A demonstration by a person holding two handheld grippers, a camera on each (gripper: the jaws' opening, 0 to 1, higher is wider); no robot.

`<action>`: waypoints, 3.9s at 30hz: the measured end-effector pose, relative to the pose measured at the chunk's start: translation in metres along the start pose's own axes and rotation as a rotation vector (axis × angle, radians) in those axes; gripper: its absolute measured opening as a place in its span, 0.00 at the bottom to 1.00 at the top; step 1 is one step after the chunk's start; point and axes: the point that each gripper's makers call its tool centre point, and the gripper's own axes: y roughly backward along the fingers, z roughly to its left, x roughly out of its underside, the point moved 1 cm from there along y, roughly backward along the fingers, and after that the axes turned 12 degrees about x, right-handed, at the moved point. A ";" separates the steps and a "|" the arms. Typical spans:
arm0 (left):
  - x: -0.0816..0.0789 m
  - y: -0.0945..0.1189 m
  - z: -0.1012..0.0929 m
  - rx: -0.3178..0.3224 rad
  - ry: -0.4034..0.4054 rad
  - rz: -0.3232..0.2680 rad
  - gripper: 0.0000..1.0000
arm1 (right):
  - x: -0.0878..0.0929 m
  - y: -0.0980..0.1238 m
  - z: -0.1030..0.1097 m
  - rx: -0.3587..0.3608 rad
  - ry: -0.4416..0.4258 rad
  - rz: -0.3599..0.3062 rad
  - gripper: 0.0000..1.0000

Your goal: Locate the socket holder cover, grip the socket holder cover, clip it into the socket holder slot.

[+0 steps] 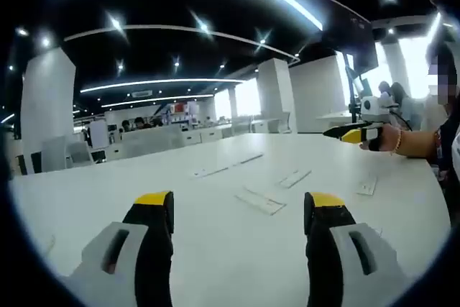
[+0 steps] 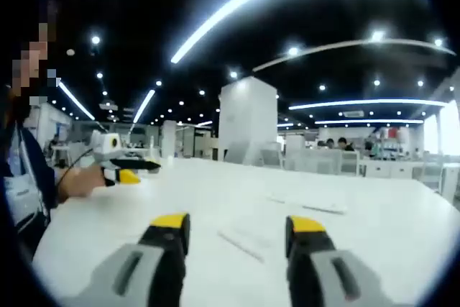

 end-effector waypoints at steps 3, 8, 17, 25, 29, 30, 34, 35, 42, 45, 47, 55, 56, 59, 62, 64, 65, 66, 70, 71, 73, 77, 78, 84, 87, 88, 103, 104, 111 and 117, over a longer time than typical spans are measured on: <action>0.003 -0.001 0.000 0.005 0.007 0.011 0.69 | 0.001 0.000 -0.002 0.011 0.000 0.004 0.59; 0.004 -0.002 -0.002 0.010 0.009 0.018 0.69 | 0.002 0.000 -0.004 0.026 0.009 0.011 0.62; 0.005 -0.002 -0.001 0.003 0.011 0.023 0.70 | 0.002 0.000 -0.003 0.020 0.012 0.020 0.64; 0.006 -0.002 -0.001 0.001 0.011 0.031 0.70 | 0.003 0.000 -0.002 0.020 0.012 0.027 0.63; 0.007 -0.001 0.001 -0.010 0.015 0.034 0.70 | 0.003 0.000 -0.002 0.018 0.014 0.029 0.64; 0.007 0.000 0.002 -0.015 0.016 0.035 0.70 | 0.003 0.000 -0.002 0.017 0.015 0.030 0.64; 0.008 0.000 0.003 -0.019 0.017 0.042 0.69 | 0.004 0.000 -0.002 0.020 0.022 0.032 0.61; 0.009 0.000 0.003 -0.020 0.016 0.045 0.68 | 0.004 0.000 -0.002 0.019 0.023 0.032 0.59; 0.012 0.000 0.004 -0.028 0.019 0.062 0.67 | 0.002 0.000 0.001 0.010 0.031 0.023 0.55; 0.013 0.000 0.005 -0.031 0.019 0.064 0.66 | 0.002 0.000 0.001 0.006 0.032 0.022 0.53; 0.014 0.001 0.005 -0.032 0.018 0.067 0.65 | 0.002 0.001 0.001 0.008 0.046 0.021 0.49; 0.016 0.000 0.005 -0.028 0.020 0.080 0.66 | 0.001 0.001 0.003 0.003 0.058 0.017 0.44; 0.016 0.000 0.005 -0.028 0.020 0.079 0.66 | 0.001 0.001 0.003 0.002 0.057 0.016 0.44; 0.016 0.000 0.004 -0.027 0.020 0.080 0.66 | 0.001 0.002 0.004 -0.005 0.058 0.013 0.42; 0.016 0.000 0.004 -0.027 0.016 0.084 0.66 | 0.001 0.002 0.005 -0.011 0.077 0.010 0.40; 0.016 0.000 0.004 -0.027 0.015 0.083 0.66 | 0.001 0.002 0.003 -0.012 0.074 0.011 0.40; 0.015 0.001 0.004 -0.027 0.014 0.081 0.66 | 0.001 0.003 0.002 -0.012 0.071 0.012 0.40; 0.015 0.001 0.004 -0.026 0.014 0.080 0.66 | 0.001 0.003 0.001 -0.013 0.067 0.012 0.40; 0.012 0.002 0.003 -0.023 0.015 0.071 0.66 | -0.001 0.005 0.005 -0.052 0.055 0.020 0.40; 0.012 0.002 0.003 -0.023 0.016 0.068 0.66 | -0.002 0.006 0.007 -0.059 0.058 0.021 0.40; 0.010 0.004 0.003 -0.023 0.020 0.063 0.66 | -0.004 0.007 0.012 -0.080 0.072 0.031 0.40; 0.008 0.005 0.004 -0.026 0.024 0.056 0.66 | -0.008 0.009 0.017 -0.108 0.077 0.034 0.41; 0.008 0.005 0.005 -0.029 0.024 0.055 0.66 | -0.010 0.010 0.020 -0.122 0.075 0.039 0.42; 0.009 0.005 0.008 -0.041 0.031 0.058 0.66 | -0.012 0.011 0.030 -0.189 0.113 0.093 0.45; 0.010 0.005 0.010 -0.046 0.029 0.064 0.66 | -0.007 0.013 0.040 -0.262 0.156 0.160 0.50; 0.011 0.005 0.011 -0.049 0.028 0.065 0.66 | -0.006 0.013 0.041 -0.268 0.161 0.169 0.51; 0.009 0.002 0.015 -0.049 0.031 0.059 0.66 | 0.002 0.022 0.059 -0.437 0.418 0.441 0.55; 0.009 0.001 0.015 -0.049 0.031 0.059 0.66 | 0.005 0.024 0.061 -0.461 0.440 0.478 0.55; 0.009 0.001 0.016 -0.051 0.027 0.062 0.67 | 0.021 0.029 0.068 -0.527 0.557 0.632 0.56; 0.011 0.001 0.018 -0.054 0.025 0.067 0.67 | 0.031 0.033 0.069 -0.568 0.643 0.748 0.61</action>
